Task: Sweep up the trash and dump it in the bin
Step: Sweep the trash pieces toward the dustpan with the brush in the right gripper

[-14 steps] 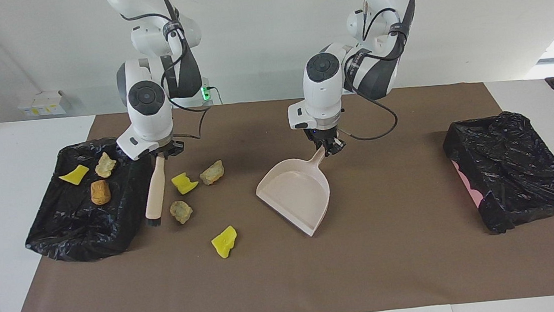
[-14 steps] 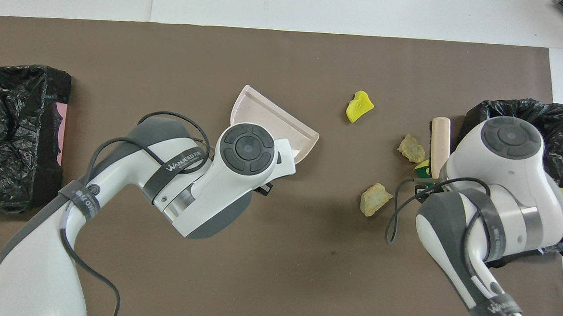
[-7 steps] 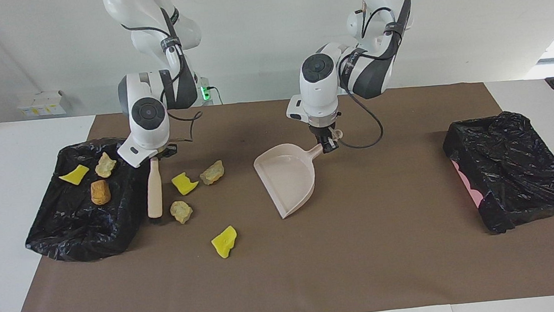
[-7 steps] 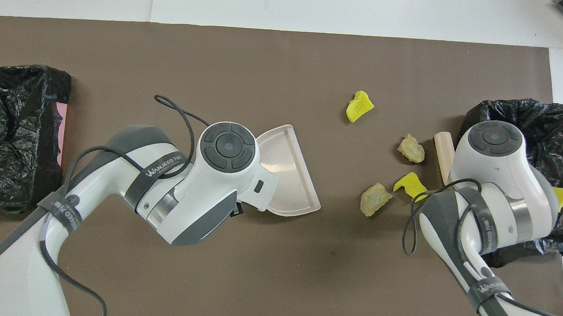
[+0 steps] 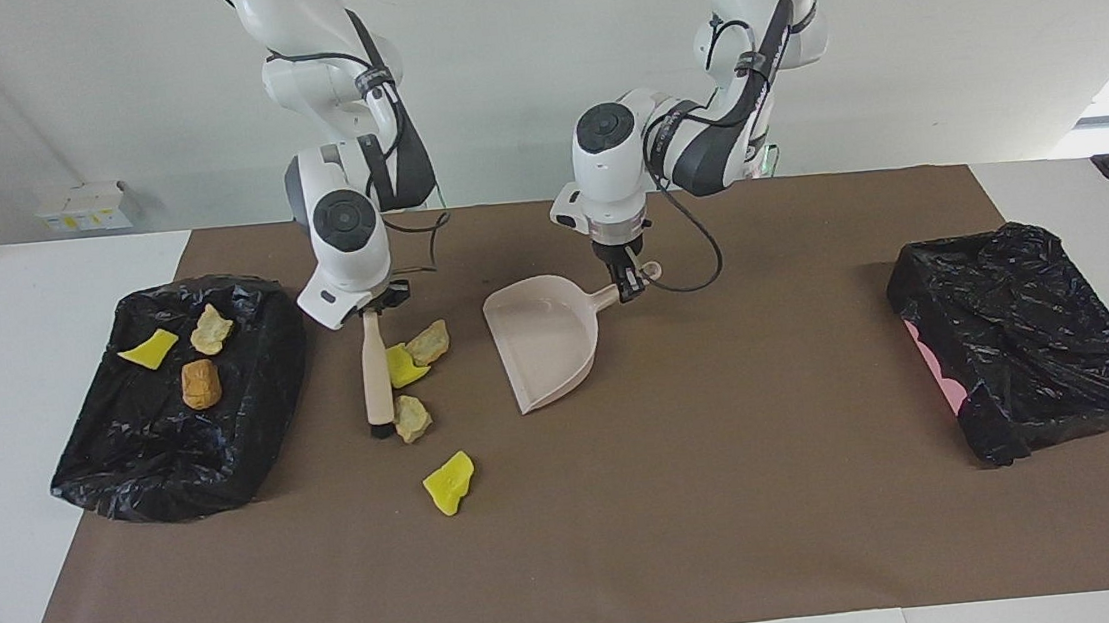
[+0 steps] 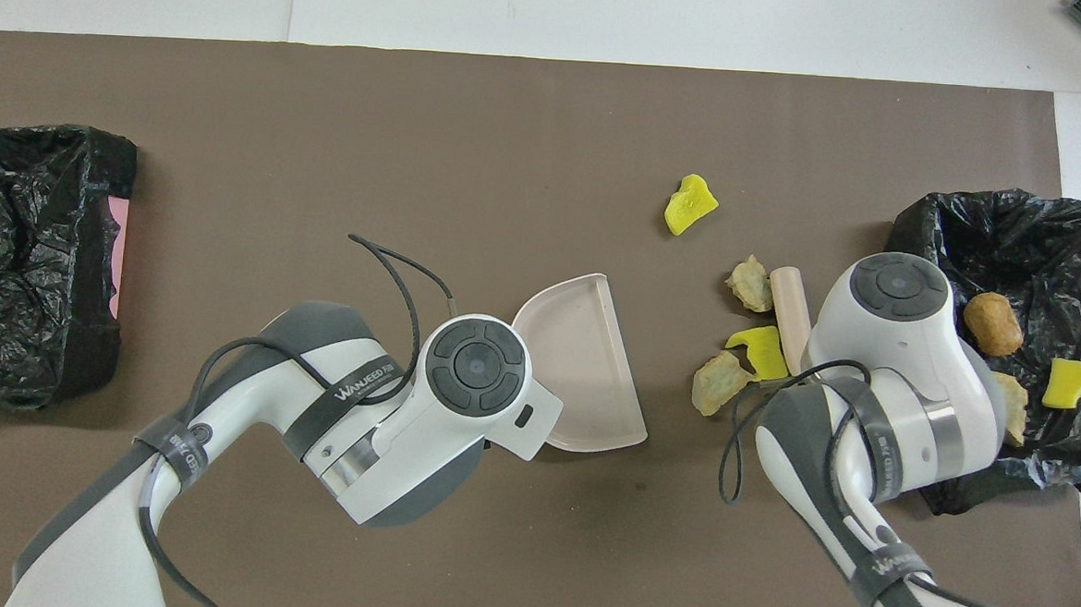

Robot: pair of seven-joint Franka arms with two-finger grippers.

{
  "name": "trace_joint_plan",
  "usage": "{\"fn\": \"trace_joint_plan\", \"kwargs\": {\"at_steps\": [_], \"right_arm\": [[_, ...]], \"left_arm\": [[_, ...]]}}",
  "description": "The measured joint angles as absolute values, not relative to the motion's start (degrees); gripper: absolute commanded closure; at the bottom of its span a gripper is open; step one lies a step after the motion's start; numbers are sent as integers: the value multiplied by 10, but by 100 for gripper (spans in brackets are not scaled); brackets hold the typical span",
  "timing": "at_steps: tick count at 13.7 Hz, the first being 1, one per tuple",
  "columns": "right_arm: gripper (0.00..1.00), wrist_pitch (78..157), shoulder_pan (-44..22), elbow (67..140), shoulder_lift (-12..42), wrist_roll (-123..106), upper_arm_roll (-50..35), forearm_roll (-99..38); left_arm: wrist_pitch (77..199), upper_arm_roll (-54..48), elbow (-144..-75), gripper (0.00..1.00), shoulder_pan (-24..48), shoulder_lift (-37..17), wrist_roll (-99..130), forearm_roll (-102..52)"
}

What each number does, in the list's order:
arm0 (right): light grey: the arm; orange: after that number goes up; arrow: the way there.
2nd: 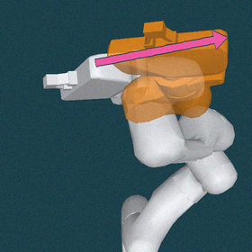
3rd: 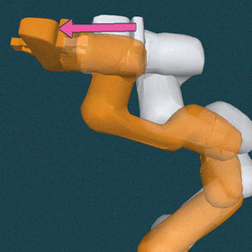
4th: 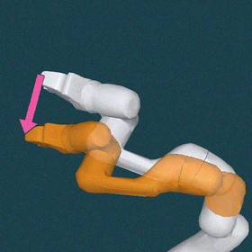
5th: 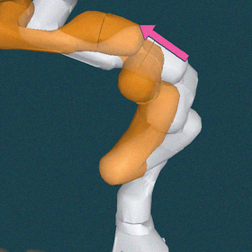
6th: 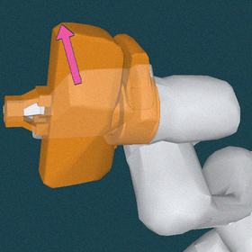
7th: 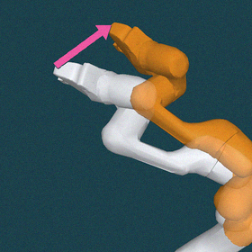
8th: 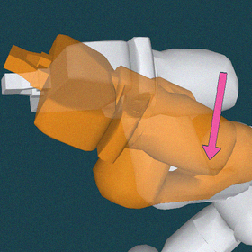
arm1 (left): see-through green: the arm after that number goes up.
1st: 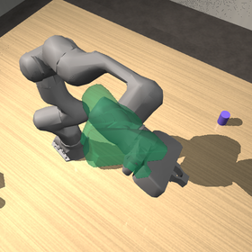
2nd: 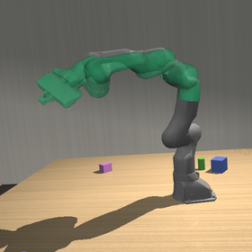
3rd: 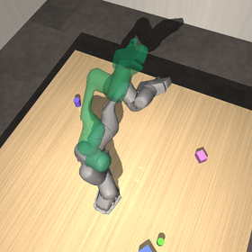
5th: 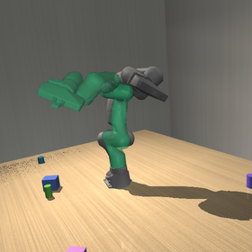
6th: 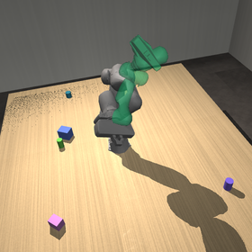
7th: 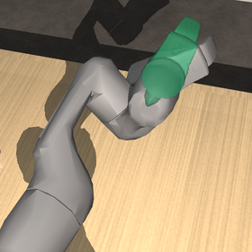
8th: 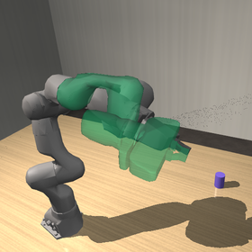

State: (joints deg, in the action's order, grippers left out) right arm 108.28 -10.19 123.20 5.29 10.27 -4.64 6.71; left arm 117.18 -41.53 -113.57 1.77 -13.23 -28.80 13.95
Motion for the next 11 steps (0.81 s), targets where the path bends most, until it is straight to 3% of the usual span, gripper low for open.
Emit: {"fn": "trace_joint_plan", "kwargs": {"at_steps": [6,11], "right_arm": [[100,1116,-202,1202,83,142,-48,-33],[100,1110,-231,1175,89,142,-49,-109]], "left_arm": [[1172,-414,-1169,100,17,-109,-288,139],[1172,-410,-1175,100,0,-107,-289,138]]}}
